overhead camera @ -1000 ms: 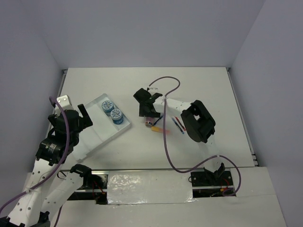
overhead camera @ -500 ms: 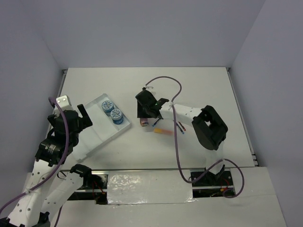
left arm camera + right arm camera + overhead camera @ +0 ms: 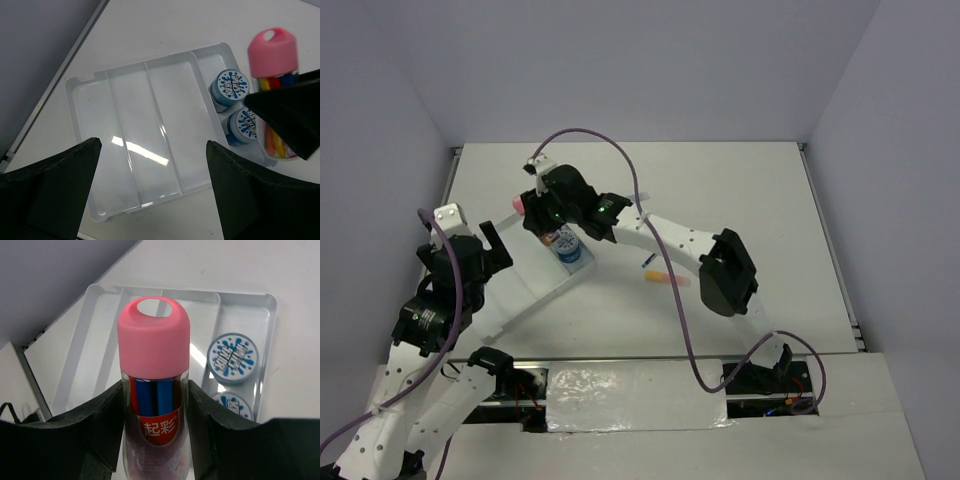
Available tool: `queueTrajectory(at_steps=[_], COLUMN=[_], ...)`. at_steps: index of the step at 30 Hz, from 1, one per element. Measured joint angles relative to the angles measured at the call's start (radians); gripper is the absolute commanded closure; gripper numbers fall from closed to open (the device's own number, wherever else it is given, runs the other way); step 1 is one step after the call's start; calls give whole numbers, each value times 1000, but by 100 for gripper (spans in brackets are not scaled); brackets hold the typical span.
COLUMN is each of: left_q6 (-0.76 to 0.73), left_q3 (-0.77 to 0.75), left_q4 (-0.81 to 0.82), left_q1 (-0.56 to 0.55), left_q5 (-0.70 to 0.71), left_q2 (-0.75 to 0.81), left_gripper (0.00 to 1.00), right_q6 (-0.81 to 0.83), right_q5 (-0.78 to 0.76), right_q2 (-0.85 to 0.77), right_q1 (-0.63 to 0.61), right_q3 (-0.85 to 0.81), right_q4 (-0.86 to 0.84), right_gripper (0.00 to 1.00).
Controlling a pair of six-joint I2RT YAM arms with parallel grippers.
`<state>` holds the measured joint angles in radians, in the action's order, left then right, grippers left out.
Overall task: Sort the stationery into containers
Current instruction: Place the stationery in the storage box.
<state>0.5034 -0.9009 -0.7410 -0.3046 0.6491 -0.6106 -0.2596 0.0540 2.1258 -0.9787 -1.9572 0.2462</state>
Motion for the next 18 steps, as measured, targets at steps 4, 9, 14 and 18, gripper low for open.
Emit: queueTrajectory(at_steps=[4, 9, 14, 18], left_q6=[2, 2, 2, 2], left_q3=[0, 0, 0, 0], left_q4=[-3, -4, -7, -7], left_q1=[0, 0, 0, 0], left_q5=[12, 24, 27, 27], left_q2=[13, 29, 30, 30], left_gripper=[1, 1, 1, 1], right_q6=[53, 86, 80, 62], right_q5=[40, 63, 67, 67], right_q2=[124, 234, 287, 310], right_q1=[-7, -15, -31, -37], right_q3=[-108, -149, -162, -186], right_q4=[35, 79, 85, 84], right_gripper=[65, 60, 57, 39])
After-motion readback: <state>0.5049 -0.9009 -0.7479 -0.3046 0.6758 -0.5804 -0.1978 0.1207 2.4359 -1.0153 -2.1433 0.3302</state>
